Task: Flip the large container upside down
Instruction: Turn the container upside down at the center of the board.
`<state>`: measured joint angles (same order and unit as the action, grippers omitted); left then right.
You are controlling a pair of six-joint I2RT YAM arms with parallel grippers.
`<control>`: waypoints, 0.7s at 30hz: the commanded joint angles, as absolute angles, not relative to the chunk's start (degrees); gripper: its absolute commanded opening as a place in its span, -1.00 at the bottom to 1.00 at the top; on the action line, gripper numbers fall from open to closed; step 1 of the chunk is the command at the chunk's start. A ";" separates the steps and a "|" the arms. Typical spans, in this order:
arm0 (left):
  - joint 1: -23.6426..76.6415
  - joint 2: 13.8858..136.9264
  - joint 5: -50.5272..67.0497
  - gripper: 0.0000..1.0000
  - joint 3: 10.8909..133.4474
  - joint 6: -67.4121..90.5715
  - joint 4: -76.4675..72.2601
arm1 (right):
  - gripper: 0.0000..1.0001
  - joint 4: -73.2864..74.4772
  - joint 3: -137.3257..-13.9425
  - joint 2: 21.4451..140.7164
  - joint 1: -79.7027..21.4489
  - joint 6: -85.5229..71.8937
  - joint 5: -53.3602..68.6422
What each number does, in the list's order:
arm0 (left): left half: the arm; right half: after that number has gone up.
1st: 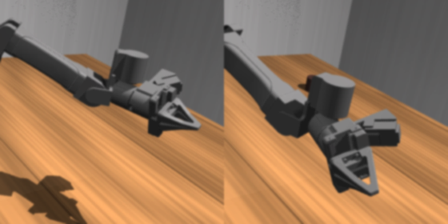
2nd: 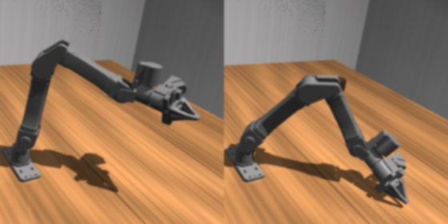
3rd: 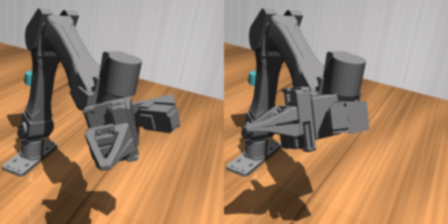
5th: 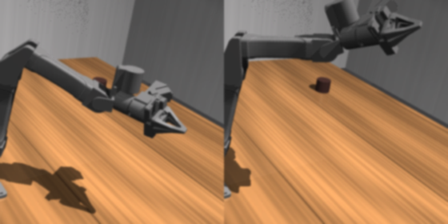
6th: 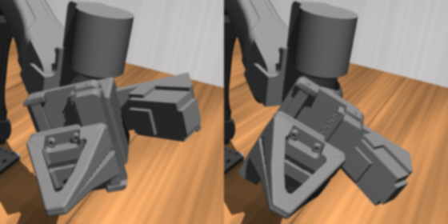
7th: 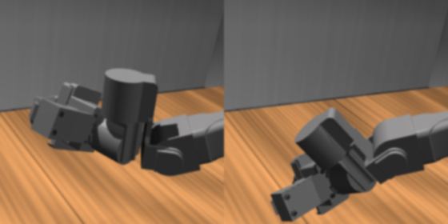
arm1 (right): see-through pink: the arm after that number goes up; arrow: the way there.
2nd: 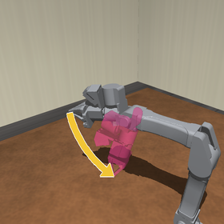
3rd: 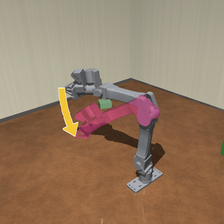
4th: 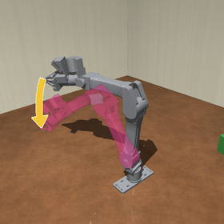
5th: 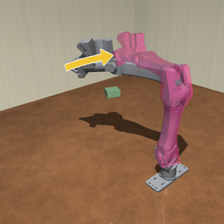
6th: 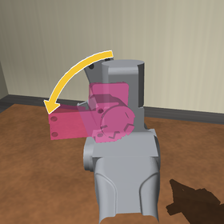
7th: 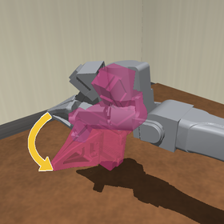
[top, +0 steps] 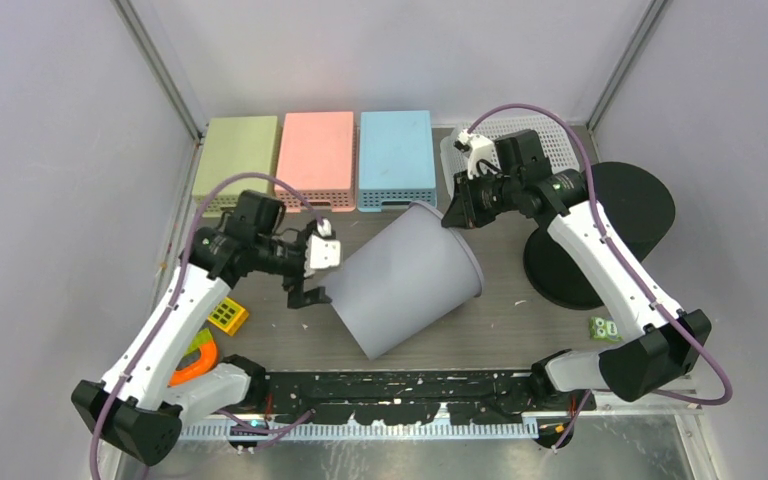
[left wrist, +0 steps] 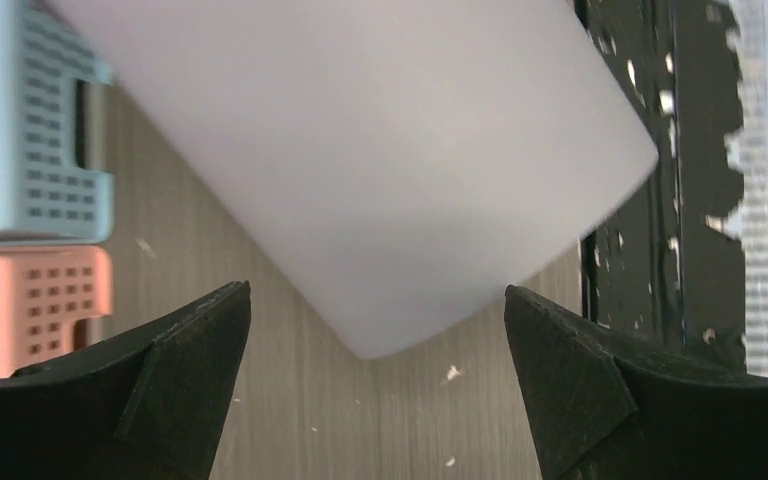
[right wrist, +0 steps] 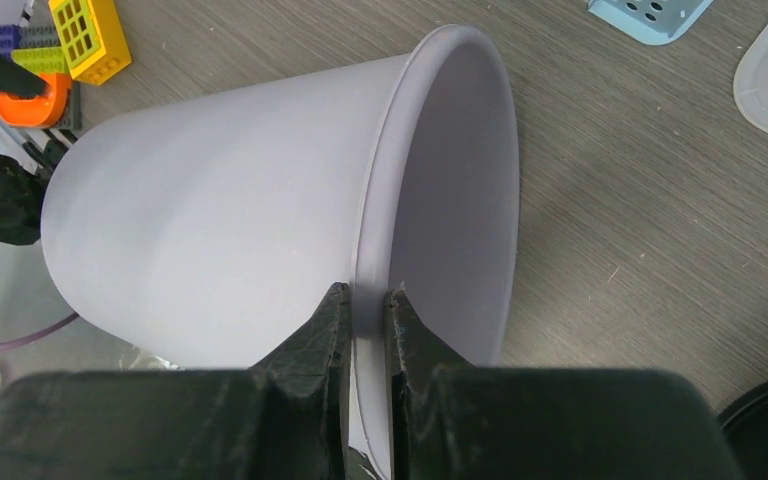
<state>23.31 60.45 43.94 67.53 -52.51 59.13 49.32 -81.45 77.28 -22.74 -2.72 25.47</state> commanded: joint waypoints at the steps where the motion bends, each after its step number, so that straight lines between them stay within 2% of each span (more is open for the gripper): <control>1: 25.58 59.06 37.88 0.99 58.55 -65.19 61.55 | -0.98 47.76 -84.02 77.41 -22.71 -3.73 25.82; 9: 29.30 58.99 33.95 0.99 52.60 -57.50 45.33 | -0.98 49.09 -85.02 79.72 -22.55 -3.47 26.55; 15: 30.13 60.38 34.34 0.99 56.38 -45.18 39.02 | -0.98 50.24 -84.82 81.41 -22.17 -3.19 28.51; 21: 30.27 61.61 38.58 0.99 63.06 -36.47 40.43 | -0.98 51.23 -84.89 83.30 -20.86 -3.68 31.97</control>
<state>29.85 61.34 33.23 56.03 -45.36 47.31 48.16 -84.16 81.45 -20.58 -2.46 26.26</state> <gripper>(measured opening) 0.996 0.169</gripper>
